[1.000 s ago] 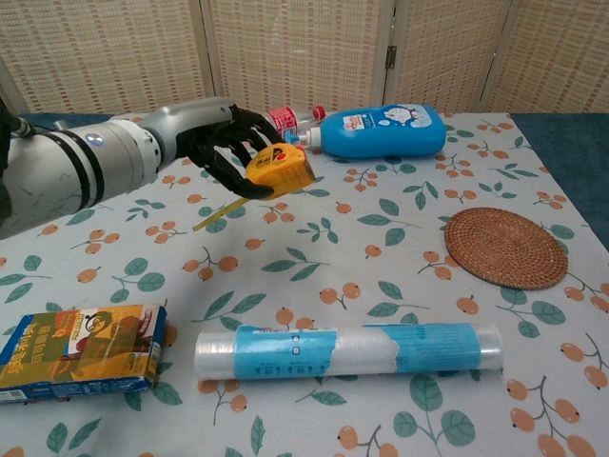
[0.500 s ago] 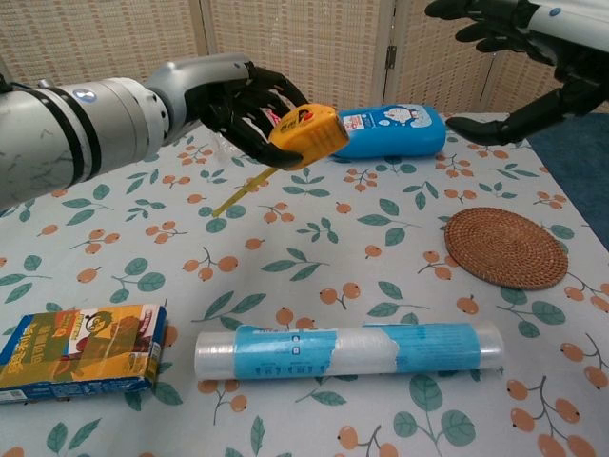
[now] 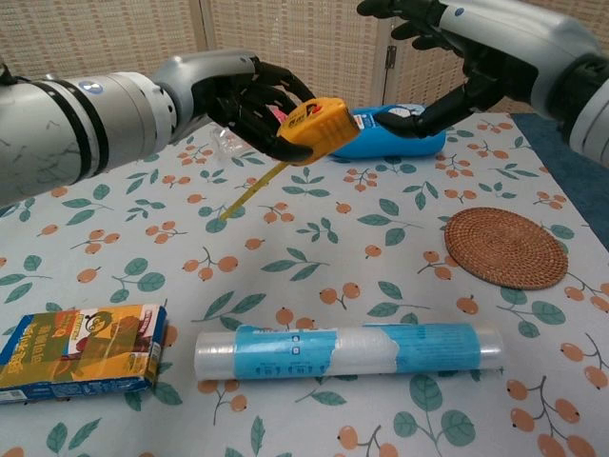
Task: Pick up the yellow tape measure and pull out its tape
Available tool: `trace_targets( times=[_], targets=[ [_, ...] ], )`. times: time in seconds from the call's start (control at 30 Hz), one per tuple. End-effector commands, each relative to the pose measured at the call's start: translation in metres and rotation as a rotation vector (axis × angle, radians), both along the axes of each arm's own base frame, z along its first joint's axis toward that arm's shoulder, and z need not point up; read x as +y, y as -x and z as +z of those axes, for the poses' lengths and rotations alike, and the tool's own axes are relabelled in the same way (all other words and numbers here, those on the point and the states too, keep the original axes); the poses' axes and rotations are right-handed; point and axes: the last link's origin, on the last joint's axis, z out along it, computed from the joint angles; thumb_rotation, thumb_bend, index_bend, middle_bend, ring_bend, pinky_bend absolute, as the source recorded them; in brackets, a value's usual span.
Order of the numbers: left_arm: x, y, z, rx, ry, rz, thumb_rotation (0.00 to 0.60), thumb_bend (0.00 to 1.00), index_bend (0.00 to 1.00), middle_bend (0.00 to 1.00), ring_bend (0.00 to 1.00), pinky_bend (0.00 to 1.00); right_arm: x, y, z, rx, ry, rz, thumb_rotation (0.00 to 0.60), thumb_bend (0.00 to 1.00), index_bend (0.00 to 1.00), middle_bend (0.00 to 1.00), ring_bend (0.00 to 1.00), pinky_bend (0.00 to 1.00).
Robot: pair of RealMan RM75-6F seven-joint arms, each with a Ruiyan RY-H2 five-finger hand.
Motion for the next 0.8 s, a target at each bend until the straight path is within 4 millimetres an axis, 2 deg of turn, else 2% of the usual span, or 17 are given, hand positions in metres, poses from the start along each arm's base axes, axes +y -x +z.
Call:
trace_targets(
  times=[0.03, 0.57, 0.8],
  targets=[
    [0.000, -0.001, 0.000, -0.003, -0.001, 0.000, 0.600, 0.40, 0.54, 0.52, 0.39, 0.05, -0.002, -0.002, -0.003, 0.006, 0.005, 0.001, 0.600, 0.40, 0.00, 0.00, 0.00, 0.00],
    [-0.003, -0.007, -0.002, -0.003, 0.000, -0.007, 0.600, 0.40, 0.54, 0.52, 0.39, 0.05, -0.010, -0.014, -0.017, 0.001, -0.005, 0.013, 0.600, 0.40, 0.00, 0.00, 0.00, 0.00],
    [-0.003, -0.005, 0.000, 0.000, -0.009, -0.005, 0.600, 0.40, 0.54, 0.52, 0.38, 0.06, -0.013, -0.015, -0.017, 0.001, 0.003, 0.005, 0.600, 0.40, 0.00, 0.00, 0.00, 0.00]
  ],
)
